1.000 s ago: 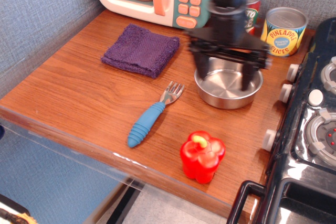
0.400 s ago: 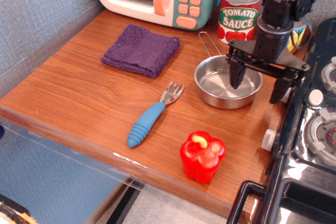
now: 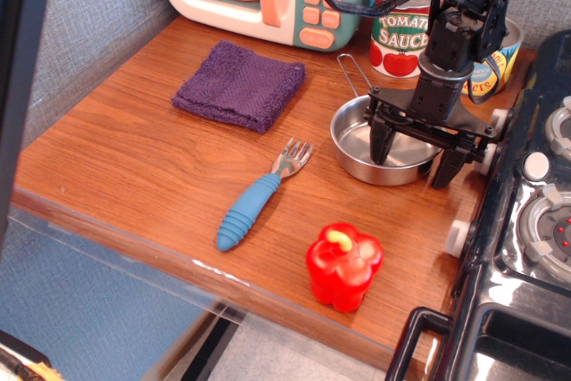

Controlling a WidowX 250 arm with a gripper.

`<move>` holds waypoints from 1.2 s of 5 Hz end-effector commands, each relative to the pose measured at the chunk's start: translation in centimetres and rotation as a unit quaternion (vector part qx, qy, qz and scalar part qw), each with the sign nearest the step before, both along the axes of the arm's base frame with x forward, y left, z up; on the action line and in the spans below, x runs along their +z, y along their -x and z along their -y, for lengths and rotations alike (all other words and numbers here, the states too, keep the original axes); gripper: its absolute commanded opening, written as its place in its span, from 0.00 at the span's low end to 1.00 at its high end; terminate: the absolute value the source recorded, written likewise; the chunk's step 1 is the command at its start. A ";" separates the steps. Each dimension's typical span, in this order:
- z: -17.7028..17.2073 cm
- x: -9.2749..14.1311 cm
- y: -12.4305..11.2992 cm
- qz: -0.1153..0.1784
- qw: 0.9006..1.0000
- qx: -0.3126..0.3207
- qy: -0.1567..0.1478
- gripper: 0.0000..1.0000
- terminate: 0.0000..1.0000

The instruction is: Move bowl to lower left of table

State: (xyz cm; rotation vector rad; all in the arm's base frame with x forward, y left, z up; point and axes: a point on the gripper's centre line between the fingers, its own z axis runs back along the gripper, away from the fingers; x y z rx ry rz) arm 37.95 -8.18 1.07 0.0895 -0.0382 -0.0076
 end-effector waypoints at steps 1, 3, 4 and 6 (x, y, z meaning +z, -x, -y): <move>0.6 0.7 -0.2 0.012 1.000 -0.011 0.013 0.00 0.00; 1.9 1.4 0.3 0.036 0.998 -0.019 0.048 0.00 0.00; 4.2 3.9 0.2 0.072 0.994 -0.036 0.076 0.00 0.00; 2.6 11.2 4.3 0.153 0.985 0.010 0.085 0.00 0.00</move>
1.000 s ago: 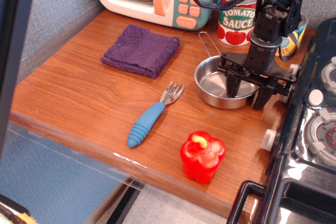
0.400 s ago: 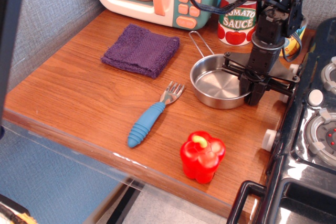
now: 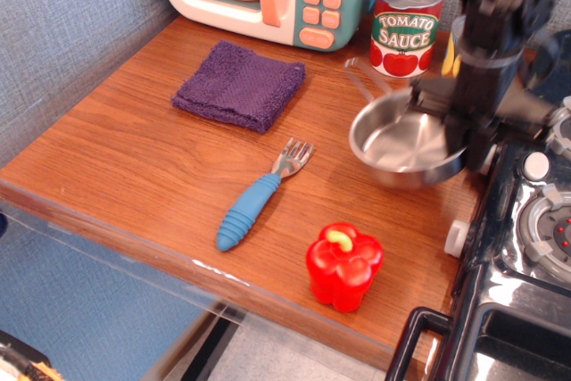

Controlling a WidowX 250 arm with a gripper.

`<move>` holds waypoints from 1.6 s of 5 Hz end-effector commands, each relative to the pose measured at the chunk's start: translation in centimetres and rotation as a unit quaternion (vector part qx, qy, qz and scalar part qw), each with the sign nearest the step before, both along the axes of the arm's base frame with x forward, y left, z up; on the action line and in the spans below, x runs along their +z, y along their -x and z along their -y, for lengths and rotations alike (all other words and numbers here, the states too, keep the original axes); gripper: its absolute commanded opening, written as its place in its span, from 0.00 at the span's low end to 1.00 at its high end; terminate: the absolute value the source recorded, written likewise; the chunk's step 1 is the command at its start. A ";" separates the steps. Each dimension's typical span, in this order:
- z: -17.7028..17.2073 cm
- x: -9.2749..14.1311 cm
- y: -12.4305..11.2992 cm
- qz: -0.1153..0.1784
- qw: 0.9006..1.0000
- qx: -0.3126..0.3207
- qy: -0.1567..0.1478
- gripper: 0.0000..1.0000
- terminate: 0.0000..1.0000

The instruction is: Move bowl to lower left of table

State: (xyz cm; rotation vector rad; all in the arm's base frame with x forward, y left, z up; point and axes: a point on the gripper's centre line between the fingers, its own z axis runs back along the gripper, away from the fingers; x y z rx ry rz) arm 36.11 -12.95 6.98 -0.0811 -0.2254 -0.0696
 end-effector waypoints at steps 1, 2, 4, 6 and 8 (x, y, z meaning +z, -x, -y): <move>-6.6 5.0 6.3 0.046 0.987 0.153 -0.003 0.00 0.00; -10.9 2.7 9.5 0.007 0.970 0.243 -0.023 0.00 0.00; -19.2 -0.8 9.7 -0.034 0.949 0.310 -0.034 0.00 0.00; -21.1 -1.8 7.3 -0.056 0.948 0.309 -0.047 0.00 0.00; -22.7 -2.7 8.0 -0.080 0.940 0.328 -0.049 0.00 0.00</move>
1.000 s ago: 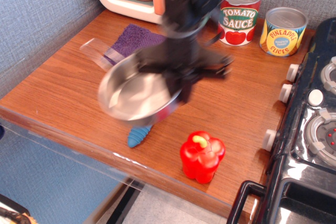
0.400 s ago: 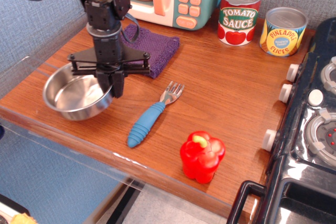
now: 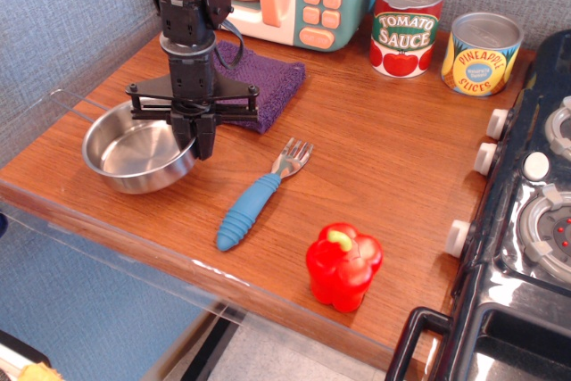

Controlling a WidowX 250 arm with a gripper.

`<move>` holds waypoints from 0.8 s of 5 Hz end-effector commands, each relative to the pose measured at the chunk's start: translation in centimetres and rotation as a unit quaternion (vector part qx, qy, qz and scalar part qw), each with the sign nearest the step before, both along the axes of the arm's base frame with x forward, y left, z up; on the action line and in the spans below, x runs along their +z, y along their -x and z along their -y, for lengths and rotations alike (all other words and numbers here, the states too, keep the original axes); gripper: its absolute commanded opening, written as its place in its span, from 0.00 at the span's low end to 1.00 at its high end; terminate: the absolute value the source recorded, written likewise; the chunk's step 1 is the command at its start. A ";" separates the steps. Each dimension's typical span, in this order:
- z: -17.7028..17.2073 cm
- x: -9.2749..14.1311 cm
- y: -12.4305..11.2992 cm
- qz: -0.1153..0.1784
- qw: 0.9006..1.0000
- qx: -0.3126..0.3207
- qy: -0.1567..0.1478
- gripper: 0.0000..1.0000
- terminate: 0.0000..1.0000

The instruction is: Move bowl to lower left of table

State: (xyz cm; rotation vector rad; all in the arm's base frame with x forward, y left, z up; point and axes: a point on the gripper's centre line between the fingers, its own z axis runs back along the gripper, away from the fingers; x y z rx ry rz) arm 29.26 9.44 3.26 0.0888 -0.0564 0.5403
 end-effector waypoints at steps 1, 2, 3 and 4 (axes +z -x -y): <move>-0.7 1.0 1.3 0.006 1.000 0.017 0.003 1.00 0.00; 0.7 2.0 0.5 0.022 1.000 -0.018 0.001 1.00 0.00; 3.9 4.2 -0.3 0.062 0.994 -0.084 0.019 1.00 0.00; 7.3 6.3 -0.2 0.099 0.982 -0.158 0.041 1.00 0.00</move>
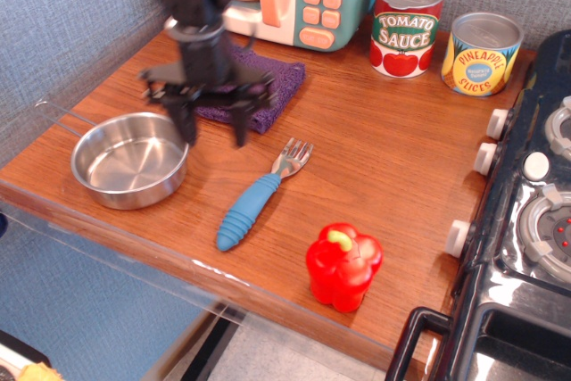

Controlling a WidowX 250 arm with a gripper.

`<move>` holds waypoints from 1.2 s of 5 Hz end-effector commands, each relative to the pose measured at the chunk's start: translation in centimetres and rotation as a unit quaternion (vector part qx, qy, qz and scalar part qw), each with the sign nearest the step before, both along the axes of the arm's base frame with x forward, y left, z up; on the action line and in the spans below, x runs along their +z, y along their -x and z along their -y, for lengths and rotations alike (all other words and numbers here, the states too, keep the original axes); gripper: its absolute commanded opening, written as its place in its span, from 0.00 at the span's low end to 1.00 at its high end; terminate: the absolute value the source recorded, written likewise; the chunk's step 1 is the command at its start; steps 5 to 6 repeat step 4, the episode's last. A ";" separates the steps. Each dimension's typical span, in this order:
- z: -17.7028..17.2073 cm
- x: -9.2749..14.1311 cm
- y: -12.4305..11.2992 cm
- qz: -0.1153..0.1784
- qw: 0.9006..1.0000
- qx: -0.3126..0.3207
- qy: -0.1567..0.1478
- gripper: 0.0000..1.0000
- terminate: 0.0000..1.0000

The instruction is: Move bowl to lower left of table

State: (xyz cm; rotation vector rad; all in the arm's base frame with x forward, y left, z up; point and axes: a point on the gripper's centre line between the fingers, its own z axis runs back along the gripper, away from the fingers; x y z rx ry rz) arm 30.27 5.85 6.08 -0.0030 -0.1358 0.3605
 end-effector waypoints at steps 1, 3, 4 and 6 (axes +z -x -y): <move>5.2 3.5 0.4 0.060 0.992 -0.101 0.034 1.00 0.00; 6.0 2.8 -0.3 0.048 0.990 -0.126 0.031 1.00 0.00; 6.0 2.8 -0.3 0.048 0.990 -0.126 0.031 1.00 1.00; 6.0 2.8 -0.3 0.048 0.990 -0.126 0.031 1.00 1.00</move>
